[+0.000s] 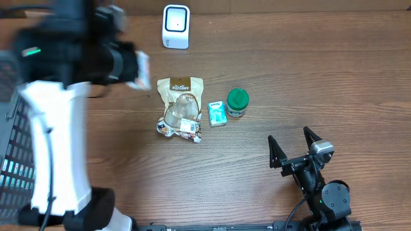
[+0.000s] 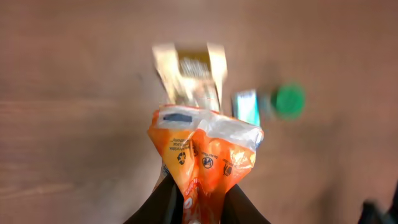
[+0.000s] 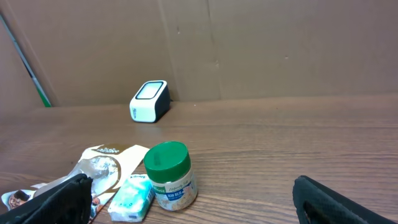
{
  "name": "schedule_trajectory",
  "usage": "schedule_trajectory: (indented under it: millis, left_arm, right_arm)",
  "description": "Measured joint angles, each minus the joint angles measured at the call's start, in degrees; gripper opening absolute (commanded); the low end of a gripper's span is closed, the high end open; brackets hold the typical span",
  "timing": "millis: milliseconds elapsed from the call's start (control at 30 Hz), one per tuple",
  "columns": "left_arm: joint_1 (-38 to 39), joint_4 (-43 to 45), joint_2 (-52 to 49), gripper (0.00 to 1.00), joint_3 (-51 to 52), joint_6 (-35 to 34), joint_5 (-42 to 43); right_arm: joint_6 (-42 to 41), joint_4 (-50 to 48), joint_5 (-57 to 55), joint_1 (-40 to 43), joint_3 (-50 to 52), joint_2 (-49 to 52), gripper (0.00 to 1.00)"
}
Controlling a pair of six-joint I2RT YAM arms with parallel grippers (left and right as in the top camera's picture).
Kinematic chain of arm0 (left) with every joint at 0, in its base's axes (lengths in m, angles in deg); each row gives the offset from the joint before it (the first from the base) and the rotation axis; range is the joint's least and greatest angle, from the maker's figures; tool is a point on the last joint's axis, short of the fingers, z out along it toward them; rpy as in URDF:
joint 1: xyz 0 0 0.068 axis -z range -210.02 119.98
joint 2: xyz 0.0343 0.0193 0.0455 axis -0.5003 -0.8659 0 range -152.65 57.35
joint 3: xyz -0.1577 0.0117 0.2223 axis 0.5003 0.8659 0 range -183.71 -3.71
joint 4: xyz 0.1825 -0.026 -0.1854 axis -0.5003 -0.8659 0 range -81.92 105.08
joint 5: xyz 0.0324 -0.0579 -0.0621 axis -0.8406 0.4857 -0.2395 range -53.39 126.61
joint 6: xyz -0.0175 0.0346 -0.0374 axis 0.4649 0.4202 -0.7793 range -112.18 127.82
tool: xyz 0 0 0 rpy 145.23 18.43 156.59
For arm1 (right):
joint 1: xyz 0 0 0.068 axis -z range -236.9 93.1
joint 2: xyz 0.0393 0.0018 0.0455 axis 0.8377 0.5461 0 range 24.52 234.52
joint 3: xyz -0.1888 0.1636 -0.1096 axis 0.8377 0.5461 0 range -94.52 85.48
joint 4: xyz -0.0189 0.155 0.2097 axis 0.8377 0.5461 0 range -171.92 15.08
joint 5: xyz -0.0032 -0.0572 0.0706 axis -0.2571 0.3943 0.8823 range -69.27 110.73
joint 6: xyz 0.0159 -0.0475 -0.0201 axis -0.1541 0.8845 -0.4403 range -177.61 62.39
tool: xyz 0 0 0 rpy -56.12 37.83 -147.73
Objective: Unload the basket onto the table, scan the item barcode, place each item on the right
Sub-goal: 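Place the orange packet with the left gripper beside the bag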
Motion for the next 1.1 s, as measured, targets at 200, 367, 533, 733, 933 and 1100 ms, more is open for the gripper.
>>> schedule_trajectory:
  millis: [200, 367, 533, 733, 933, 1100]
  left_arm:
    - [11.7, 12.3, -0.5, 0.23, 22.9, -2.1, -1.6]
    - [17.9, 25.9, -1.1, 0.45, 39.1, -5.7, -1.8]
    - [21.4, 35.9, -1.1, 0.7, 49.7, -10.1, -2.2]
    - [22.6, 40.7, -1.1, 0.75, 54.4, -12.6, -2.3]
    - [22.6, 42.8, -1.1, 0.71, 54.4, -13.1, -2.3]
    - [22.3, 38.9, -1.0, 0.71, 52.0, -13.0, -4.3]
  right_arm:
    - [0.0, 0.0, 0.0, 0.0, 0.0, 0.0, 1.0]
    - [0.0, 0.0, 0.0, 0.0, 0.0, 0.0, 1.0]
    - [0.0, 0.0, 0.0, 0.0, 0.0, 0.0, 1.0]
    - [0.0, 0.0, 0.0, 0.0, 0.0, 0.0, 1.0]
    - [0.0, 0.0, 0.0, 0.0, 0.0, 0.0, 1.0]
    - [0.0, 0.0, 0.0, 0.0, 0.0, 0.0, 1.0]
